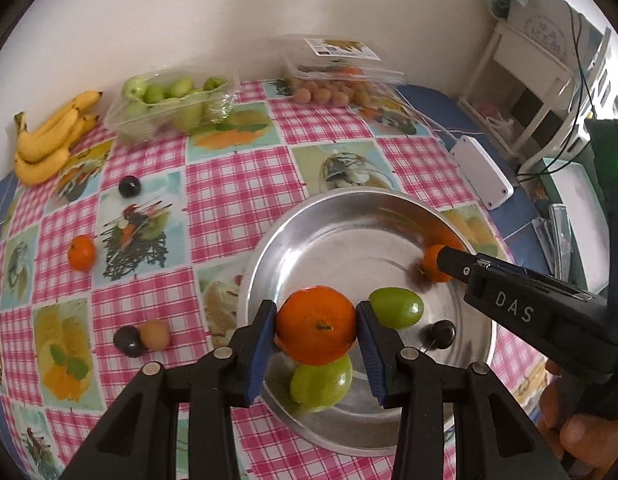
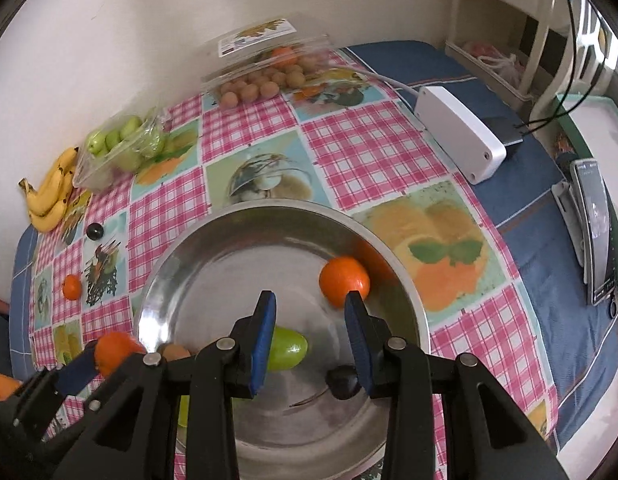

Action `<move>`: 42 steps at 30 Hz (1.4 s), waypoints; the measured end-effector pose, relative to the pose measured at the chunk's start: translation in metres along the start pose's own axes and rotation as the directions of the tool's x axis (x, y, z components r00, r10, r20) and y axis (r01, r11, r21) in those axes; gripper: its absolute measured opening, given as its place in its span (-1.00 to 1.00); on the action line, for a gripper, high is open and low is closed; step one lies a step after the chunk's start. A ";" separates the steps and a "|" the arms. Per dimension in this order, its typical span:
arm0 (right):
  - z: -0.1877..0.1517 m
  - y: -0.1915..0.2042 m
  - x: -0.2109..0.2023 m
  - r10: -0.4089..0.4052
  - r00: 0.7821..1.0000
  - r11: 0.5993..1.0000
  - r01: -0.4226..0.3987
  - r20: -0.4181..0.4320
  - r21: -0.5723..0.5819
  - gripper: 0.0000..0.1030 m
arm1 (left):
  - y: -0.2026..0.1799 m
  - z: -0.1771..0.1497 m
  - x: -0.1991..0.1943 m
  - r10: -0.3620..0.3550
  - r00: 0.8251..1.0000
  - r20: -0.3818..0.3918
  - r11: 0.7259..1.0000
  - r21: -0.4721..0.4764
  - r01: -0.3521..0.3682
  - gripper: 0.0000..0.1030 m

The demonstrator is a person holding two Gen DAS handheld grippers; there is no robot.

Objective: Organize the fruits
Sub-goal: 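Carry both tangerines in both tools over the steel bowl, then open both tools to drop the tangerines into the bowl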

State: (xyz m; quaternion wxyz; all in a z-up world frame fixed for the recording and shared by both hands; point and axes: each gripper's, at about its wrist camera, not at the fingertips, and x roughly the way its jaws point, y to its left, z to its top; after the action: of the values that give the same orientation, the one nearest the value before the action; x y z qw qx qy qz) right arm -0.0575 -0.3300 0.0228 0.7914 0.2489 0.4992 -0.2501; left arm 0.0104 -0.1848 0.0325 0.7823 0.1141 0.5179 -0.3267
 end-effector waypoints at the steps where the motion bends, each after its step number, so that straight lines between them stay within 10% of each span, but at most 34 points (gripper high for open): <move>1: 0.000 -0.002 0.000 0.002 1.000 1.000 -0.002 -0.003 0.004 -0.28 | -0.001 0.000 0.002 0.000 1.000 0.000 1.000 0.000 0.000 -0.16; 42: -0.008 0.010 0.021 0.005 0.997 1.000 -0.006 -0.079 -0.013 -0.28 | -0.009 -0.002 0.046 -0.007 0.999 -0.048 1.000 0.008 0.008 -0.02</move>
State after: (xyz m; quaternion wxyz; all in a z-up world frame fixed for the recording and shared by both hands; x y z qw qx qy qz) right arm -0.0487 -0.3210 0.0025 0.7734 0.2547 0.5309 -0.2347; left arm 0.0147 -0.2082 -0.0078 0.7680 0.1232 0.5356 -0.3289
